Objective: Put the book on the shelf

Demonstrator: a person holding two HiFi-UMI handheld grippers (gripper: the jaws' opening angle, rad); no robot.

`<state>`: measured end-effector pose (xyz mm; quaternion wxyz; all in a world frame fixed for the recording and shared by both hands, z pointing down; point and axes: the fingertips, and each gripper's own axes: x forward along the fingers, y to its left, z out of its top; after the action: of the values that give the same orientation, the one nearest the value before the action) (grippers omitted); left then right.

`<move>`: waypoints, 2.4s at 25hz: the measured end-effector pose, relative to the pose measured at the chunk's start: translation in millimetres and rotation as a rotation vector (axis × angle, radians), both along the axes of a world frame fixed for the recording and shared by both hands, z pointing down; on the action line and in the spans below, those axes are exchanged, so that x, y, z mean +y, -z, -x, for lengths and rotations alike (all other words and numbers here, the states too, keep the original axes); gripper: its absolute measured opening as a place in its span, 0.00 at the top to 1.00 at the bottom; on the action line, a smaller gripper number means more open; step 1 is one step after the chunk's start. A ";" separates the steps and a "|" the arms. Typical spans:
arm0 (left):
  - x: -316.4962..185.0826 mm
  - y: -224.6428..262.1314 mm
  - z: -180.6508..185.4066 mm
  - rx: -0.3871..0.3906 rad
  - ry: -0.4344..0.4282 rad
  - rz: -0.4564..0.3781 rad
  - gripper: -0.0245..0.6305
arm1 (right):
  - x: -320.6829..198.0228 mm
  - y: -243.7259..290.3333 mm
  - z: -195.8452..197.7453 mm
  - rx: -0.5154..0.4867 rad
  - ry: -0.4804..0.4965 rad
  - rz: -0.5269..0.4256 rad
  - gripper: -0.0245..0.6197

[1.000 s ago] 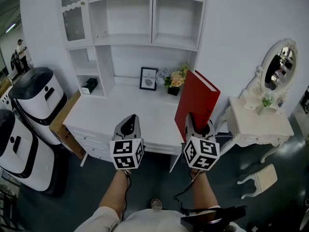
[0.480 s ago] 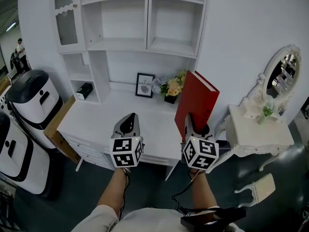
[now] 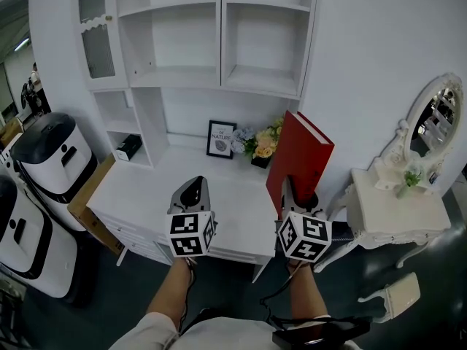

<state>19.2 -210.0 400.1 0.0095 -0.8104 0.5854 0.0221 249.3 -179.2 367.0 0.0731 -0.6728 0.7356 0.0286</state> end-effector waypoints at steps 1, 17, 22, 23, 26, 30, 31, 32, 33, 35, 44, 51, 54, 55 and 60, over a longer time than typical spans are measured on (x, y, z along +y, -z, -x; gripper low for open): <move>-4.2 0.9 0.1 0.001 0.006 -0.002 0.96 | -3.4 -0.7 -1.3 -0.001 0.000 0.003 0.69; -101.1 3.5 5.8 0.028 -0.074 0.000 0.96 | -77.4 2.4 4.5 0.006 -0.070 -0.001 0.69; -147.4 7.4 24.4 0.070 -0.096 0.015 0.96 | -110.0 8.1 19.0 0.024 -0.098 0.002 0.69; -156.4 10.6 27.2 0.069 -0.098 0.011 0.96 | -116.2 10.5 20.9 0.027 -0.106 0.001 0.69; -180.8 18.2 29.9 0.068 -0.122 0.005 0.96 | -135.1 17.4 24.0 0.029 -0.131 -0.006 0.69; -210.4 22.5 31.3 0.049 -0.163 0.009 0.96 | -157.9 27.3 31.1 0.029 -0.163 -0.023 0.69; -217.6 23.9 32.7 0.041 -0.172 0.009 0.96 | -162.2 29.4 33.5 0.029 -0.171 -0.028 0.69; -224.8 25.8 34.4 0.035 -0.180 0.006 0.96 | -166.0 31.0 35.8 0.028 -0.180 -0.032 0.69; -231.7 27.9 36.0 0.030 -0.188 0.003 0.96 | -169.2 32.1 37.7 0.027 -0.189 -0.035 0.69; -243.7 32.1 37.2 0.020 -0.206 -0.006 0.96 | -172.9 33.3 38.8 0.019 -0.210 -0.040 0.69; -274.4 37.3 14.6 0.001 -0.282 -0.025 0.96 | -176.7 35.4 24.6 0.027 -0.303 -0.037 0.69; -275.2 37.5 3.3 -0.003 -0.300 -0.018 0.96 | -179.7 42.1 16.7 0.020 -0.302 -0.035 0.69; -275.4 43.7 6.8 0.022 -0.292 -0.023 0.96 | -179.9 47.5 17.6 0.023 -0.290 -0.042 0.69; -275.6 45.4 7.9 0.038 -0.294 -0.020 0.96 | -179.6 49.4 17.6 0.022 -0.287 -0.045 0.69; -275.8 53.8 13.7 0.032 -0.278 -0.005 0.96 | -178.4 61.7 19.0 0.039 -0.287 -0.053 0.69</move>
<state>5.4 -485.8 346.3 -0.0009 -0.8833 0.4673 0.0376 230.3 -357.5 305.3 0.0718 -0.7681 0.6323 0.0715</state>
